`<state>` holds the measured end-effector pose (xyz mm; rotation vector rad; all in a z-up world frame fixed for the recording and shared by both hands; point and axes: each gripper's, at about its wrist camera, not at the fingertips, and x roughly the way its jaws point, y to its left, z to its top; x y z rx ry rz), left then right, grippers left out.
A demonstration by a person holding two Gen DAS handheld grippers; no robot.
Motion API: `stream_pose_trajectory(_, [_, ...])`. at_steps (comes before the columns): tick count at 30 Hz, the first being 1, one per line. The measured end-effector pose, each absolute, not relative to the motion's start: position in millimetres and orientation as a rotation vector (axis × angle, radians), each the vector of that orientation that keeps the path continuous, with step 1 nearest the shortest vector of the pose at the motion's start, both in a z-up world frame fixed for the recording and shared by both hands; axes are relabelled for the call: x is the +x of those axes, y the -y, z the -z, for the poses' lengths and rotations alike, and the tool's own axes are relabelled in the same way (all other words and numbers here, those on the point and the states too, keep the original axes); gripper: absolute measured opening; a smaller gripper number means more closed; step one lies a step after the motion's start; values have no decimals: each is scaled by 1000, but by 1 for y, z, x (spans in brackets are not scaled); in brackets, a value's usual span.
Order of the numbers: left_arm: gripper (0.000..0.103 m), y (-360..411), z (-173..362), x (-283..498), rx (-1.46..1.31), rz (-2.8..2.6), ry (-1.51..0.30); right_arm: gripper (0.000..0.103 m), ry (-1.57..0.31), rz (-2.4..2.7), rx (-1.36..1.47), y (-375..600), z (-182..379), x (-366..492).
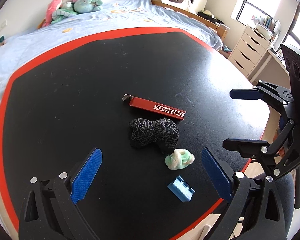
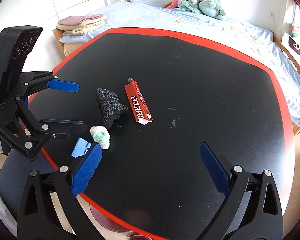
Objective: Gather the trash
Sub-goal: 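Move both open tools back over the table toward the remaining trash, then grasp the red SURPRISE strip with the right tool while the left tool grasps the black mesh ball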
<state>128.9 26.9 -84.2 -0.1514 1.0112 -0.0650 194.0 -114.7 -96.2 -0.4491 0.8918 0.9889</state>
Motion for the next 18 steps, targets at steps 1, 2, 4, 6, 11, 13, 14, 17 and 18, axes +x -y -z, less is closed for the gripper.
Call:
stream_pose_trajectory(1, [95,-27,86,132,-152,68,-1013,91,-896,-999,-459,111,100,197])
stream_pose_trajectory(2, [95,-27,89,133,-153,69,-1014,88,-900,-1006,-466,108,104,200])
stream_pose_trajectory(4, [95,-28,92,138,-157,75,-1014,83,-908,-1020,-479,102,112,206])
stream_pose_trajectory(6, [95,-28,96,142,-158,81,-1017,75,-913,-1024,-488,98,117,213])
stream_pose_trajectory(11, [87,-30,105,149,-160,87,-1019,74,-908,-1046,-498,91,125,223])
stream_pose_trajectory(13, [81,-31,107,151,-163,84,-1019,73,-902,-1063,-497,89,127,224])
stream_pose_trajectory(14, [77,-32,107,151,-159,82,-1013,71,-897,-1069,-500,87,128,225])
stream_pose_trajectory(17, [66,-35,106,152,-159,82,-1000,64,-884,-1094,-510,80,131,226])
stream_pose_trajectory(18, [61,-36,105,153,-158,80,-997,62,-881,-1099,-513,77,131,226])
